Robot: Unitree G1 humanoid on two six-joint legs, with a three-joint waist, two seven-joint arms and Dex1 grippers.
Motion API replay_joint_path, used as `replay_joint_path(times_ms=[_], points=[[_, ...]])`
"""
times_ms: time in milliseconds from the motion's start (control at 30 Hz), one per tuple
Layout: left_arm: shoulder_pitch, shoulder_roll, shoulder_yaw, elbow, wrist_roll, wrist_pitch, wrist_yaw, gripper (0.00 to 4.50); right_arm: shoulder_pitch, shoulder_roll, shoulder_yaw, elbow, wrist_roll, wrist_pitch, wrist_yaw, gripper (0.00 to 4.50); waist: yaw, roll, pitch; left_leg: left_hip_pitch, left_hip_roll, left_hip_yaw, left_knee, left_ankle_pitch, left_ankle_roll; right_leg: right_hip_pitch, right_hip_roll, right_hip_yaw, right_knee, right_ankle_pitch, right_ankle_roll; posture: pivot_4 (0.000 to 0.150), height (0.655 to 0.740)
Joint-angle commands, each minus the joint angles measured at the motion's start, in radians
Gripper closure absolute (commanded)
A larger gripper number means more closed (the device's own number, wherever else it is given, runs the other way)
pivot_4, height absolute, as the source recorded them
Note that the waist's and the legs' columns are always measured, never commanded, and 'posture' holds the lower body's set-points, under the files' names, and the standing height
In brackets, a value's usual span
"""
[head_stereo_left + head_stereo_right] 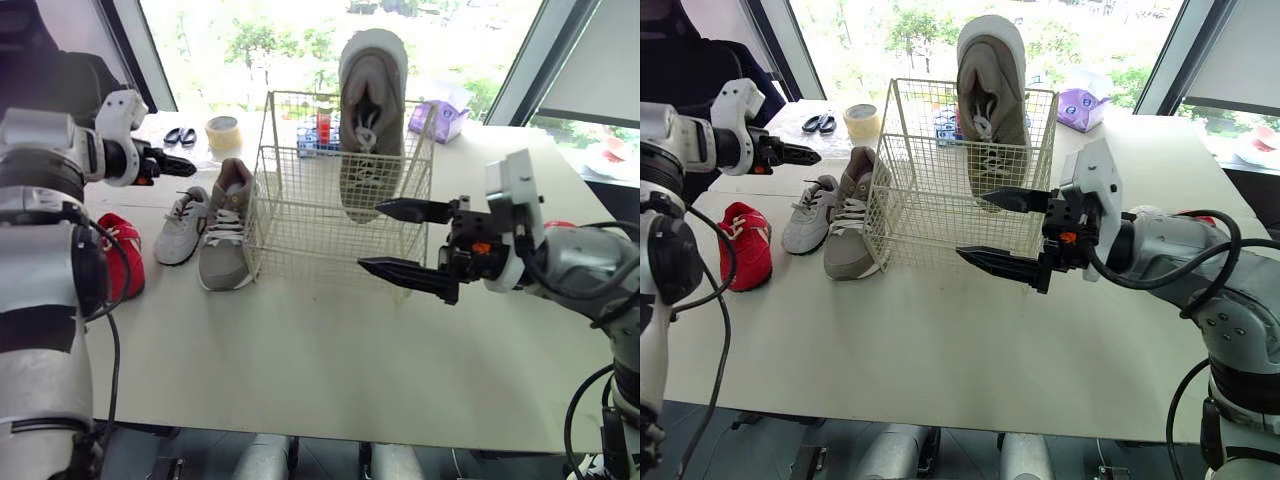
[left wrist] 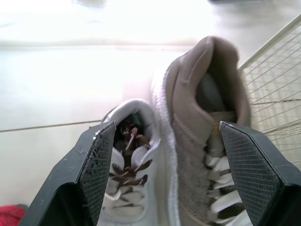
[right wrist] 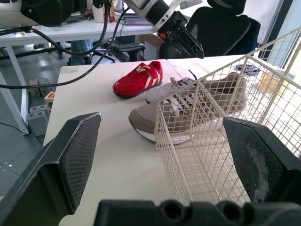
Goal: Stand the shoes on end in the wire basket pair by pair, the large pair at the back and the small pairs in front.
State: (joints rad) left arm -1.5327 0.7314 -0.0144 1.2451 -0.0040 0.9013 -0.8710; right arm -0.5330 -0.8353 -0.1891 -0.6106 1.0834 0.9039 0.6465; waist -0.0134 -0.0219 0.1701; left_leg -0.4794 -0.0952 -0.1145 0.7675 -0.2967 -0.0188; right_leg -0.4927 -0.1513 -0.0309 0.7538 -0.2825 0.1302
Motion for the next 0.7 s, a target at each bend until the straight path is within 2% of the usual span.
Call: replay_joint_path(times_ms=[33,100,200,233,600,700], points=[[-0.014,-0.015,0.014,-0.033,-0.017,0.038,-0.030,0.90,-0.010,0.006,-0.006,-0.002,-0.008,-0.029,0.001,0.00,-0.001,0.000,0.000,0.000,0.000,0.000,0.000,0.000,0.000,0.000,0.000,0.000,0.000,0.000,0.000,0.150,0.6595],[0.010,-0.038,0.006,-0.040,-0.019,0.053,-0.046,0.90,-0.014,0.007,-0.005,0.000,-0.010,-0.031,-0.002,0.00,-0.002,0.000,0.000,0.000,0.000,0.000,0.000,0.000,0.000,0.000,0.000,0.000,0.000,0.000,0.000,0.150,0.6595],[0.049,-0.069,0.023,-0.038,-0.028,0.053,-0.020,0.13,-0.017,0.008,-0.006,0.002,-0.009,-0.035,-0.006,0.00,-0.005,0.000,0.000,0.000,0.000,0.000,0.000,0.000,0.000,-0.001,0.000,0.000,0.000,0.000,0.000,0.150,0.6595],[0.059,-0.082,0.035,-0.031,-0.035,0.062,0.000,0.05,-0.019,0.009,-0.004,0.002,-0.010,-0.036,-0.008,0.00,-0.006,0.000,0.000,0.000,0.000,0.000,0.000,0.000,0.000,-0.001,0.000,0.000,0.000,0.000,0.000,0.150,0.6595],[0.156,-0.180,0.124,0.023,-0.073,0.056,0.168,0.05,-0.034,0.028,0.004,0.003,-0.015,-0.043,-0.041,0.00,0.002,0.000,0.000,0.000,0.000,0.000,0.000,0.000,0.000,0.000,0.000,0.001,0.000,0.000,0.000,0.150,0.6595],[0.173,-0.190,0.158,0.028,-0.086,0.030,0.224,0.80,-0.037,0.033,0.001,-0.001,-0.013,-0.039,-0.055,0.00,0.006,0.000,-0.001,0.001,0.000,0.000,0.001,0.000,0.000,0.001,-0.001,0.000,0.001,0.000,0.000,0.150,0.6595]])
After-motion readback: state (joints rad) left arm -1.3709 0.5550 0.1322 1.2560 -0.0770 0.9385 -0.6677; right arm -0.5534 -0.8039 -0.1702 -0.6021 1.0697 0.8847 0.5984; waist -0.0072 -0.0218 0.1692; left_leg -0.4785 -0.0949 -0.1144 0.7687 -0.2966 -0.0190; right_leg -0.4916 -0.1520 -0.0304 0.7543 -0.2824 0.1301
